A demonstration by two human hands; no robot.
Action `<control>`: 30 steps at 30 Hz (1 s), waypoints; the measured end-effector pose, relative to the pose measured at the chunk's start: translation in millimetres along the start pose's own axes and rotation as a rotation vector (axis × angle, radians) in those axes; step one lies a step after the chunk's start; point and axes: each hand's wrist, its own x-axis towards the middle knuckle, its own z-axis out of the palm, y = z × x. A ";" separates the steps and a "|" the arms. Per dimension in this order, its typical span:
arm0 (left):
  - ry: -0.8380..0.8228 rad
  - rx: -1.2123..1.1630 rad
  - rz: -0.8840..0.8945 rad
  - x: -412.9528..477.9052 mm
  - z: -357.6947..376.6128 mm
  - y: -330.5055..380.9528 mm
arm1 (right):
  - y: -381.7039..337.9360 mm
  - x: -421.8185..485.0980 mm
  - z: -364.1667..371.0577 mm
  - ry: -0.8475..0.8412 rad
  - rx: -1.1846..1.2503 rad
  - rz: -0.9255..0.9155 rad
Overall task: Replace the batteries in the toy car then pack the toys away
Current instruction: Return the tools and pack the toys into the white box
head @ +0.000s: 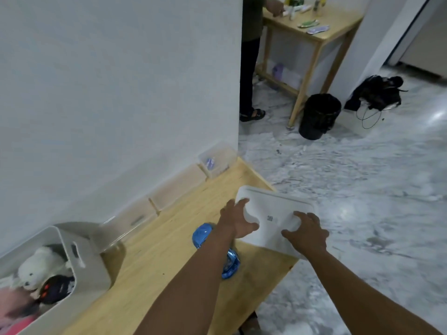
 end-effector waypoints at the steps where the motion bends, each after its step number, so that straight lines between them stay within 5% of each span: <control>1: 0.016 -0.029 -0.015 -0.2 -0.1 1.6 | -2.6 -0.3 -2.6 0.010 0.018 0.004; 6: 0.148 -0.080 0.001 -13.2 -10.6 1.0 | -30.2 -14.6 -19.0 0.120 0.024 -0.042; 15: 0.523 0.017 -0.112 -130.9 -117.9 -82.9 | -173.6 -111.0 1.2 0.166 -0.080 -0.466; 23: 0.798 -0.090 -0.365 -291.6 -156.3 -225.2 | -282.1 -254.5 87.6 0.013 -0.151 -0.841; 30: 0.832 -0.165 -0.553 -359.9 -150.2 -318.4 | -331.7 -328.9 169.1 -0.143 -0.268 -0.974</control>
